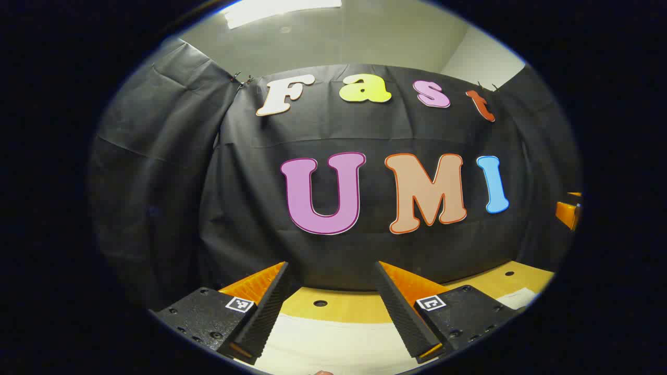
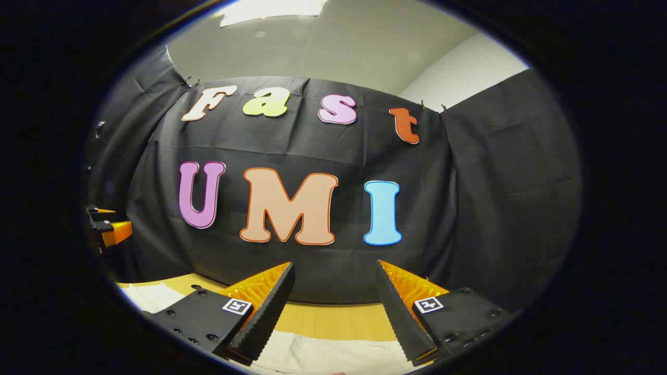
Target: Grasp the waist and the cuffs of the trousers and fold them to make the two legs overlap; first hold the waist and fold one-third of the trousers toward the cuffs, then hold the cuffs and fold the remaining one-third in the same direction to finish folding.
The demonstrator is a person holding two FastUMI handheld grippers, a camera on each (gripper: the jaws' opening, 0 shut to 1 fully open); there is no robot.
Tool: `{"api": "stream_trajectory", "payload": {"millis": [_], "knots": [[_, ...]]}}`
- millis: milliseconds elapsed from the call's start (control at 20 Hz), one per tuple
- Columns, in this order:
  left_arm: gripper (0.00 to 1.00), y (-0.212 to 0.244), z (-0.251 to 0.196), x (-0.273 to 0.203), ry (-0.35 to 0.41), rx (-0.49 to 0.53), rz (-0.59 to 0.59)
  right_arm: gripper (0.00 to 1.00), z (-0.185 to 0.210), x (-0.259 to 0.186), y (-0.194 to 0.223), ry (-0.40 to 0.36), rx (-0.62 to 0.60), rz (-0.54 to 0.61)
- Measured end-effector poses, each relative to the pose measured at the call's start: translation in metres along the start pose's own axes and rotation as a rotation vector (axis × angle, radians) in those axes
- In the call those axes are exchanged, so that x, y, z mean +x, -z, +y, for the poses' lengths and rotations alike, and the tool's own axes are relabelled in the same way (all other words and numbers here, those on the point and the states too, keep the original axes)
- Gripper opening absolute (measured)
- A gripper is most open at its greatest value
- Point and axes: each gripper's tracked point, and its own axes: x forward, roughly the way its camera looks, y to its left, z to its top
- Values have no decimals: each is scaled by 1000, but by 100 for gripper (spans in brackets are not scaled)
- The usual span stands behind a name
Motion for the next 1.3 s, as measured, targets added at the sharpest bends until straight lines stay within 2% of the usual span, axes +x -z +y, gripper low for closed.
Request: {"api": "stream_trajectory", "payload": {"millis": [50,700,900,1050,1150,1300], "knots": [[96,1,3,0,-6,0,-2,97,1,0,-1,-5,0,-2],[99,13,19,-11,-32,29,16,97,3,-3,4,-20,0,11],[96,16,26,-16,-33,44,14,97,9,-7,5,-29,-5,12],[99,18,38,-24,-21,104,8,97,15,-9,7,-39,-13,14],[96,25,46,-32,5,165,23,97,21,-9,10,-48,-14,19],[96,43,66,-43,40,295,66,97,28,-11,17,-61,-13,27]]}}
